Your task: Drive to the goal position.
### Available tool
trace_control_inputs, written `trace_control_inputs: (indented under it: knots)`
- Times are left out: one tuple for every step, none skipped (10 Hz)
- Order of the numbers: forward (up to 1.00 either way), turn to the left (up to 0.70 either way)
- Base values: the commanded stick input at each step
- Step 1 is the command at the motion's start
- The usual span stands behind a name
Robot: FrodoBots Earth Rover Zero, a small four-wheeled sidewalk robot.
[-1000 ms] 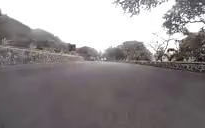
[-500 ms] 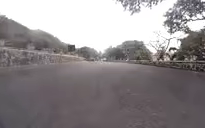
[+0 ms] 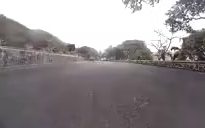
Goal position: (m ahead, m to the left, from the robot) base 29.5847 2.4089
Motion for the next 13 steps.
trace_control_inputs:
  knots:
    - [0.7, 0.0]
    - [0.7, 0.01]
    - [0.7, 0.13]
    - [0.7, 0.24]
    - [0.7, 0.0]
    - [0.7, 0.0]
    - [0.7, 0.0]
    - [0.7, 0.0]
    - [0.7, 0.0]
    - [0.7, 0.0]
    - [0.7, 0.0]
    - [0.7, 0.0]
    - [0.7, 0.0]
